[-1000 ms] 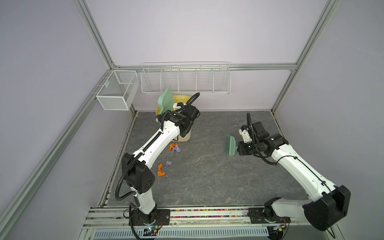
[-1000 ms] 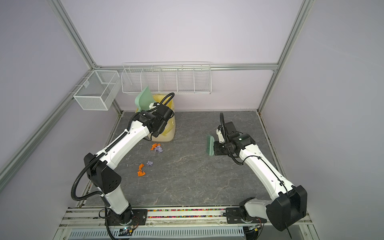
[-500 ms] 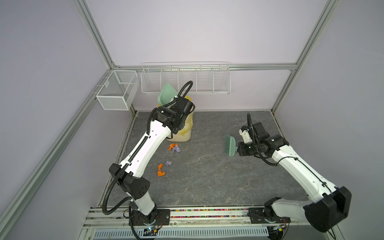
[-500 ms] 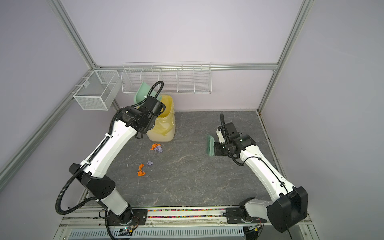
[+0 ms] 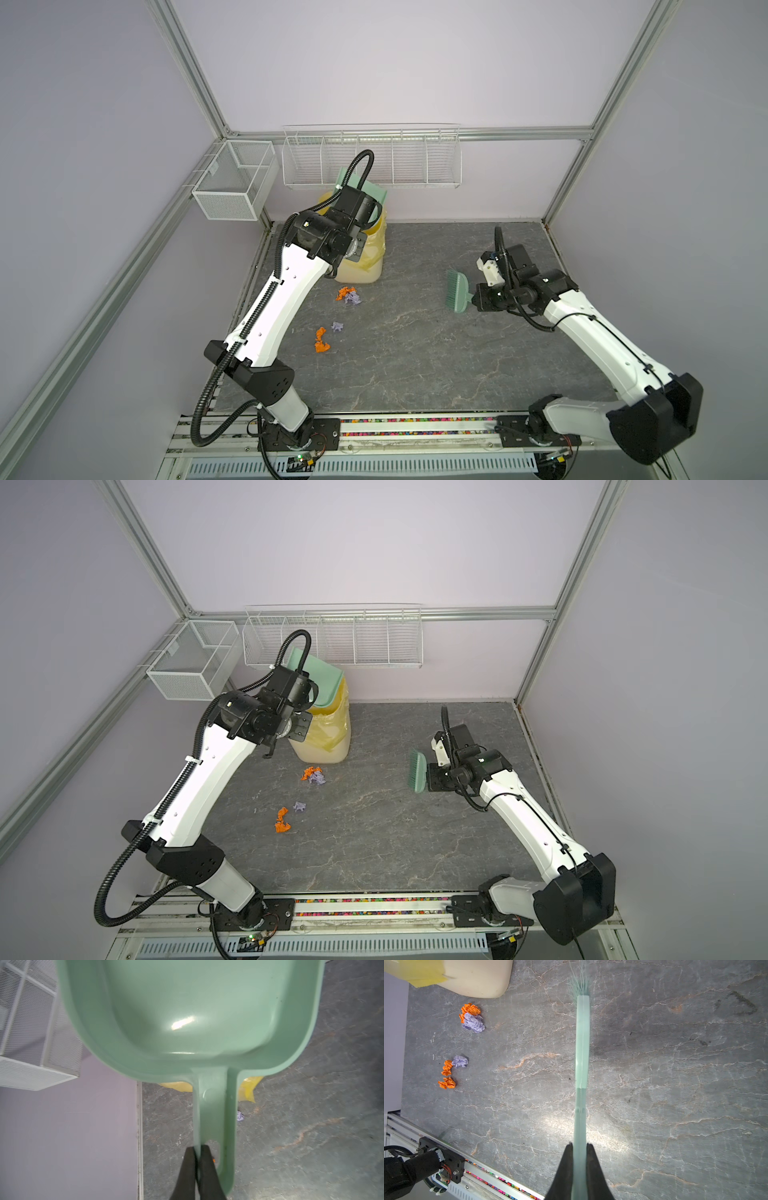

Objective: Sweep away the paper scraps from the table
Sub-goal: 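Tilt the dustpan over the yellow bin with the left gripper to dump scraps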

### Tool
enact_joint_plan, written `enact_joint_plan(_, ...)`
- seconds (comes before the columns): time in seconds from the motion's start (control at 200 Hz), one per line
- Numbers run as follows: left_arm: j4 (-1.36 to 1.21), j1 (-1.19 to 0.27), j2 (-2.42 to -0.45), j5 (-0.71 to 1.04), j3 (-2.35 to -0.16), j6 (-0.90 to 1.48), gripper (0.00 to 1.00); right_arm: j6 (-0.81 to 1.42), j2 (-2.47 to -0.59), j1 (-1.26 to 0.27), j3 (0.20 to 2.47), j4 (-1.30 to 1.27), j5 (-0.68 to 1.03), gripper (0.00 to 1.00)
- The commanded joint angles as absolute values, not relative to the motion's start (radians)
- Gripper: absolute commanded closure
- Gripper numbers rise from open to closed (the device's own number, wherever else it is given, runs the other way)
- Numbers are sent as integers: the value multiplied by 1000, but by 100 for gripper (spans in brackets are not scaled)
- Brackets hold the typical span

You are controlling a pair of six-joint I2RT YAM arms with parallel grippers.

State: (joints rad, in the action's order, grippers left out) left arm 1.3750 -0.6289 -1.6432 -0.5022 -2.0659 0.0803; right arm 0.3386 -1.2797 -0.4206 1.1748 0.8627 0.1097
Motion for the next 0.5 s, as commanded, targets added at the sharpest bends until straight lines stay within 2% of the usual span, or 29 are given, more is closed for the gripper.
enact_joint_plan(0.0, 1389, -633, -1626, -352, -2044, 123, 100, 366, -1287, -416, 1178, 815, 148, 93)
enact_joint_plan(0.225, 1321, -634, -1579, -223, -1939, 141, 100, 397, -1323, -416, 1183, 776, 208, 93)
enact_joint_plan(0.495, 1304, -654, -1536, -219, -1829, 170, 100, 412, -1328, -417, 1172, 765, 209, 93)
